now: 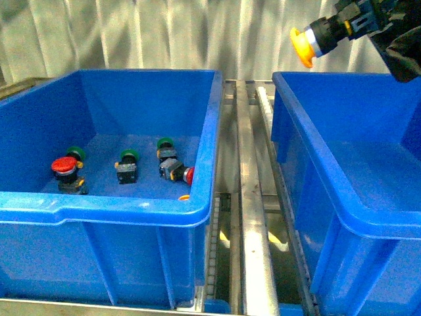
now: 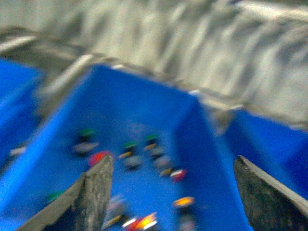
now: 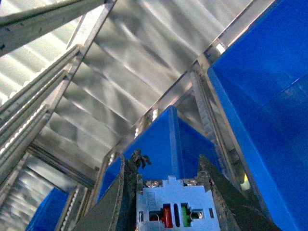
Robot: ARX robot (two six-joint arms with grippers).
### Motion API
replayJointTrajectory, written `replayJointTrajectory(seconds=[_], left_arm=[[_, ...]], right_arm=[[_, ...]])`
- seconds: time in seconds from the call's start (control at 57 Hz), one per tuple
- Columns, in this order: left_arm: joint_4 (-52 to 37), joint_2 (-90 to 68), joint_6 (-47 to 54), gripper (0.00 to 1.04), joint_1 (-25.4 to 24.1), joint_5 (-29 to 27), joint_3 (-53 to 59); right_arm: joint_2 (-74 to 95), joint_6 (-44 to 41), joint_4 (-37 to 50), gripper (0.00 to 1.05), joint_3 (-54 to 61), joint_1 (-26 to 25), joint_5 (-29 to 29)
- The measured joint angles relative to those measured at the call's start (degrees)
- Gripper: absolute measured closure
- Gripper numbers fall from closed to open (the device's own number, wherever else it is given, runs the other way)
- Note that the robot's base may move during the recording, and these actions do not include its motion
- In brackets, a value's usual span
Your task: Pick red and yellow buttons and place in box
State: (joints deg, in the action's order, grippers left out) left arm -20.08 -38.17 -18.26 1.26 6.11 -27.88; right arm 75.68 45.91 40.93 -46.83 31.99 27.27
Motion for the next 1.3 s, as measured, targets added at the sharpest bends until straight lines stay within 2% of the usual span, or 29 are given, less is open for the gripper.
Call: replayJointTrajectory(seconds=[0.035,0.053,0.105,0.14,0.211,0.351,0.527,0.597,0.878,1.158,1.299], left_arm=[[8.52,7.02,5.97,0.41,-1.03,-5.33,4.94],[10.99,9.90,8.35,0.44,-1.25,-6.25,6.95],[16.13,17.70,12.07,0.55,-1.29,-6.27,12.48],[20.46,25.24,14.67,0.65,-1.20,-6.08,17.64],[21.22,31.47,16.15,0.80,-1.20,-6.12,21.92],[20.98,33.59,17.09,1.03,-1.20,-6.12,22.51],[20.81,34.56,17.46,1.02,-1.20,-6.12,23.78],[20.79,35.04,17.51,1.02,-1.20,-6.14,24.39],[20.28,37.31,17.68,1.02,-1.20,-6.14,26.62],[20.22,37.33,17.68,1.02,-1.20,-6.12,26.62],[20.22,37.33,17.66,0.80,-1.20,-6.14,26.62]], right_arm=[[0.02,-1.27,-0.37,0.79,0.00,0.76,0.79],[0.02,-1.88,-0.35,0.79,0.00,0.94,0.92],[-0.04,-3.54,-0.35,0.79,0.02,1.42,1.70],[-0.22,-4.90,-0.48,0.79,0.07,2.03,1.99],[-0.94,-8.70,-0.50,0.79,0.85,2.89,3.39],[-3.21,-16.50,-0.44,0.79,2.32,2.93,6.88],[-6.51,-24.70,-2.84,0.79,3.23,3.02,13.70],[-7.28,-28.24,-3.06,0.79,3.54,3.80,14.69],[-7.30,-31.10,-2.67,0.79,3.98,6.54,14.95],[-6.95,-31.80,-1.40,0.79,3.98,6.69,14.91],[-6.95,-31.76,-1.55,0.79,4.17,6.45,12.98]])
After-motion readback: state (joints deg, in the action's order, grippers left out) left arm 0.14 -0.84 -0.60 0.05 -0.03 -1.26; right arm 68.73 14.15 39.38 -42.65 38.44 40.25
